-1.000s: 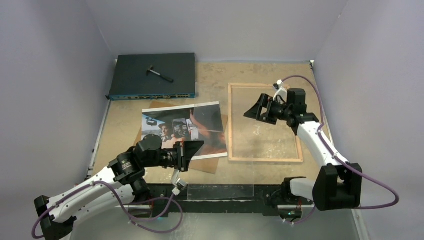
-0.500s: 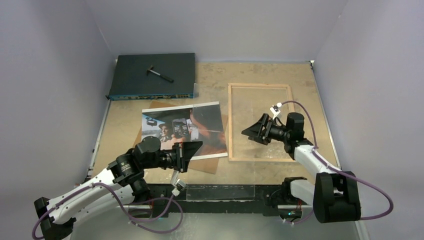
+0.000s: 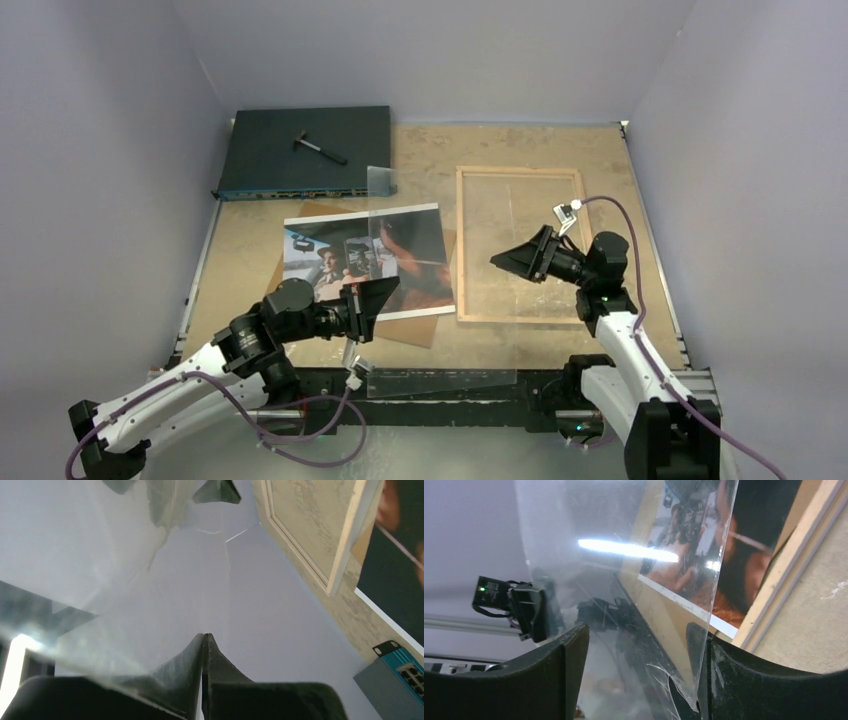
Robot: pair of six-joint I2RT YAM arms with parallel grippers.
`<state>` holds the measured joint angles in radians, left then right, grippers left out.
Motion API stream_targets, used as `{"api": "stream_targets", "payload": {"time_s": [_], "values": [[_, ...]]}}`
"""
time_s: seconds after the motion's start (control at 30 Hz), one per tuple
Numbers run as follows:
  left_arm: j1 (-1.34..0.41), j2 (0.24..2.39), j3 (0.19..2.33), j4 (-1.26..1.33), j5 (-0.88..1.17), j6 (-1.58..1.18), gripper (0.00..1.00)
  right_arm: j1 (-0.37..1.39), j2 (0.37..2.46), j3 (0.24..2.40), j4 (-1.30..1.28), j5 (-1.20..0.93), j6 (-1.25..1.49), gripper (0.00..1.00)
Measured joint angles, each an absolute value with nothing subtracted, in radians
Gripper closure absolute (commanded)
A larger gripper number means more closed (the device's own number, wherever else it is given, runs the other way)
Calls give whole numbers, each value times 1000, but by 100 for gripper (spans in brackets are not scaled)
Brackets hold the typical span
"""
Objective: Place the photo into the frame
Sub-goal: Pick up the photo frame item at the center of the board, then move the photo frame to the center of the board.
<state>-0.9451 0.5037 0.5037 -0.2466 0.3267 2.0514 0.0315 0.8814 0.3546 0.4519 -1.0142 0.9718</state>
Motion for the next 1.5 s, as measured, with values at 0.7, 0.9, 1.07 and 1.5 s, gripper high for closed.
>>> {"api": "stream_targets", "payload": {"time_s": [0.7, 0.9, 1.07, 1.5], "values": [[-949, 619, 399, -37, 76, 1919, 12, 31, 902, 751, 113, -927, 900, 100], [-949, 833, 458, 33, -141, 1687, 7, 6, 1003, 975, -59, -819, 798, 100], [-949, 1018, 665, -58, -307, 1392, 4, -93, 1098, 1124, -168, -734, 741, 100], [-945, 1279, 757, -78, -378, 1083, 1, -338, 1203, 1367, -292, -622, 732, 100]]}}
